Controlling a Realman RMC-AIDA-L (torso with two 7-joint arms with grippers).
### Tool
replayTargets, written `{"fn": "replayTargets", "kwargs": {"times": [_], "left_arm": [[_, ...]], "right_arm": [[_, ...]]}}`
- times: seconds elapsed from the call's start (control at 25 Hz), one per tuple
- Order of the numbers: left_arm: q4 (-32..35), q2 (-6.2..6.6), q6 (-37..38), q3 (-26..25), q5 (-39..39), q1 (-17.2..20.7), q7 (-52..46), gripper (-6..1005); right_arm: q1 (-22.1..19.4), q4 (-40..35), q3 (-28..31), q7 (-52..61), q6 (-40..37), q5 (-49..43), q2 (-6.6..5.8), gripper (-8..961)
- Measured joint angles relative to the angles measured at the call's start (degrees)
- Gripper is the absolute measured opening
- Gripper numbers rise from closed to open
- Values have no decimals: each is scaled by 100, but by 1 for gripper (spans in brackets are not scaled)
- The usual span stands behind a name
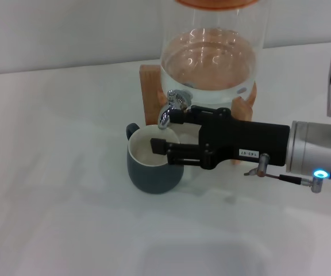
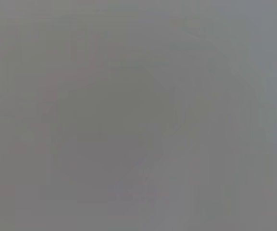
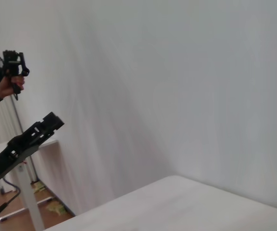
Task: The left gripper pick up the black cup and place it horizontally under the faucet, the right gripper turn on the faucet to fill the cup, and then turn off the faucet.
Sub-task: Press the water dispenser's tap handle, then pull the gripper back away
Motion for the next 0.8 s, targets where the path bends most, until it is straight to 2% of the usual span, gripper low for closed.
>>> {"fn": "replayTargets", "kwargs": {"times": [0.8], "left_arm": [[14,0,-13,0,14,-32,2,762]], "right_arm": [[-77,80,343,0,132,-5,-18,781]]}}
